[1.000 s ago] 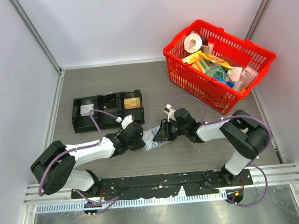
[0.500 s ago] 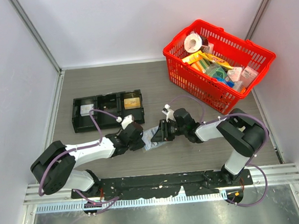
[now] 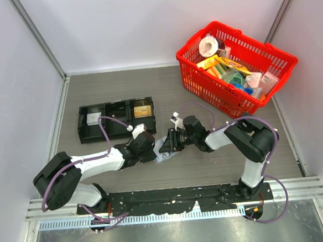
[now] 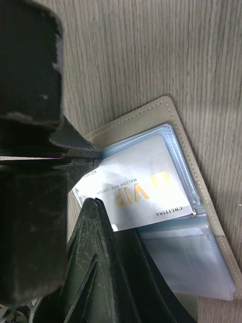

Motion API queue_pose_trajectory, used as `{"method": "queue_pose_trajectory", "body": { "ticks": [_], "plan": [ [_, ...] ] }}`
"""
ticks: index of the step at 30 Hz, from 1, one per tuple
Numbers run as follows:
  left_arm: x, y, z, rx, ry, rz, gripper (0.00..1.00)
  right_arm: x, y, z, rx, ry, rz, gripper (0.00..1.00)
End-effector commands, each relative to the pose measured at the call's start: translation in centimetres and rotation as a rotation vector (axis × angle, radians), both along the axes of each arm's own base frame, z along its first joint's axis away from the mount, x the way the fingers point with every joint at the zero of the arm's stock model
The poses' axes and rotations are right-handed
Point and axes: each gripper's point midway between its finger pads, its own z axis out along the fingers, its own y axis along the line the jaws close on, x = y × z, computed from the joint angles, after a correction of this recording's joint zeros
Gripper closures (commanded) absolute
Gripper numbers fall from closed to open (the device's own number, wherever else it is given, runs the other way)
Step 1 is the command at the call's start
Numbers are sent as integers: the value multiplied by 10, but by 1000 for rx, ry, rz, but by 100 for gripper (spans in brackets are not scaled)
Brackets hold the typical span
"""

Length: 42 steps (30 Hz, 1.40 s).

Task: Take the credit cards out of the card holder
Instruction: Remove the credit card from the card holder.

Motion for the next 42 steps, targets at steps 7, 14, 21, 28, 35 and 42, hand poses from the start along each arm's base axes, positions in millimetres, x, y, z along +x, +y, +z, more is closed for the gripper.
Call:
{"method": "queue_pose_trajectory", "body": {
  "ticks": [7,14,21,28,35,42],
  "plan": [
    [-14,23,-22,151,85,-21,100,-1,1,30,122,-34,25,66],
    [-17,27,-23,175,97,-35,100,0,-1,43,191,-31,20,71],
    [-20,30,-26,189,108,-40,100,3,-12,42,192,-32,-5,75],
    [-21,32,-25,192,111,-45,100,5,-20,39,176,-35,-17,81],
    [-22,33,-23,186,108,-44,100,13,-41,28,92,-42,-79,99],
    [-21,30,-16,163,91,-42,100,18,-69,19,-91,-77,-139,99]
  ]
}}
